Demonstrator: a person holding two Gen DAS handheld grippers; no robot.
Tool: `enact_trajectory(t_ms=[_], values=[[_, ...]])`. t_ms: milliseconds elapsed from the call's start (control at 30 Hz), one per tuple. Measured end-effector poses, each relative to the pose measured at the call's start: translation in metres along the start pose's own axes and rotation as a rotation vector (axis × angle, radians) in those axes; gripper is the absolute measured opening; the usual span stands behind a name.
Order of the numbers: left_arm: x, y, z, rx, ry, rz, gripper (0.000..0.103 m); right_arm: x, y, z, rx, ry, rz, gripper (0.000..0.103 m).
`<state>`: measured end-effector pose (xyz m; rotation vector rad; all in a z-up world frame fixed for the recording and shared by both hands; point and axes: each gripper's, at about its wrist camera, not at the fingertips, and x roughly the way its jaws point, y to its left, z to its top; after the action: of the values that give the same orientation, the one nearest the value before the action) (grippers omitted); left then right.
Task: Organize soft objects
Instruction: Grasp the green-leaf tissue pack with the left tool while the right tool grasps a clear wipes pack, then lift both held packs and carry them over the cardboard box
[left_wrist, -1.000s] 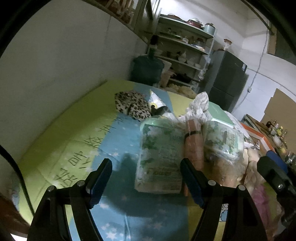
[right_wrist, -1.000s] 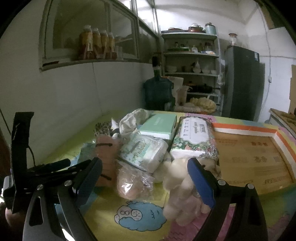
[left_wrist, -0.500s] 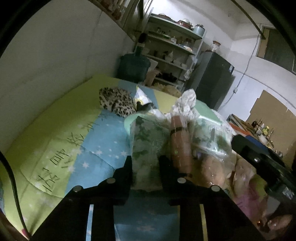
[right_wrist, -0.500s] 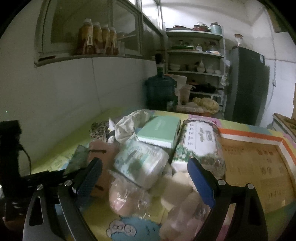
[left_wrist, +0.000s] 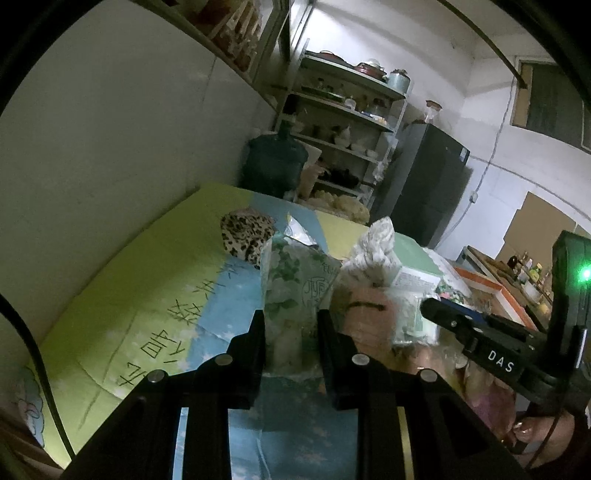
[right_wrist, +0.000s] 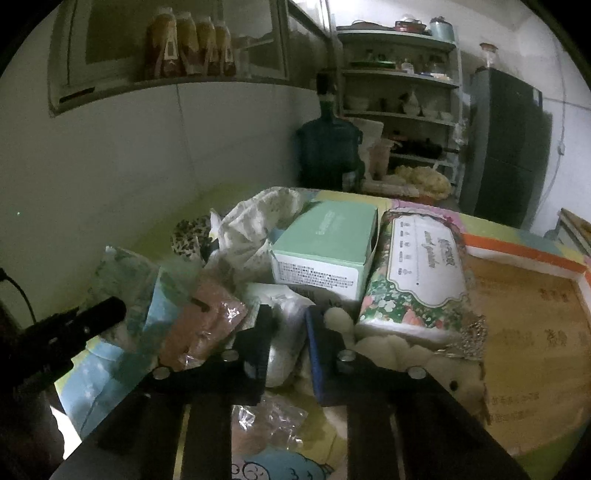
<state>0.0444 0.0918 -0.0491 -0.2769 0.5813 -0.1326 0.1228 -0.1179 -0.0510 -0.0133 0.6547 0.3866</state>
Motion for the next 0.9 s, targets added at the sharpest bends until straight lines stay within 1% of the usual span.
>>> enact_trajectory(t_ms=[167,467,700,900], values=[[-0.002,0.001,0.004,-0.004,-0.009,0.005,0.027,-0.009,0.003,0.001,-0.001,-0.039,0.011,0.013],[-0.012,-0.01,0.011,0.016,-0.043,-0.009,0.027,-0.041,0.0,0.011,-0.001,-0.137,0.02,0.012],[-0.019,-0.027,0.021,0.051,-0.067,-0.035,0.027,-0.069,-0.009,0.017,0.009,-0.201,0.011,0.012],[-0.02,-0.051,0.026,0.085,-0.074,-0.076,0.027,-0.095,-0.022,0.018,0.032,-0.255,-0.005,0.012]])
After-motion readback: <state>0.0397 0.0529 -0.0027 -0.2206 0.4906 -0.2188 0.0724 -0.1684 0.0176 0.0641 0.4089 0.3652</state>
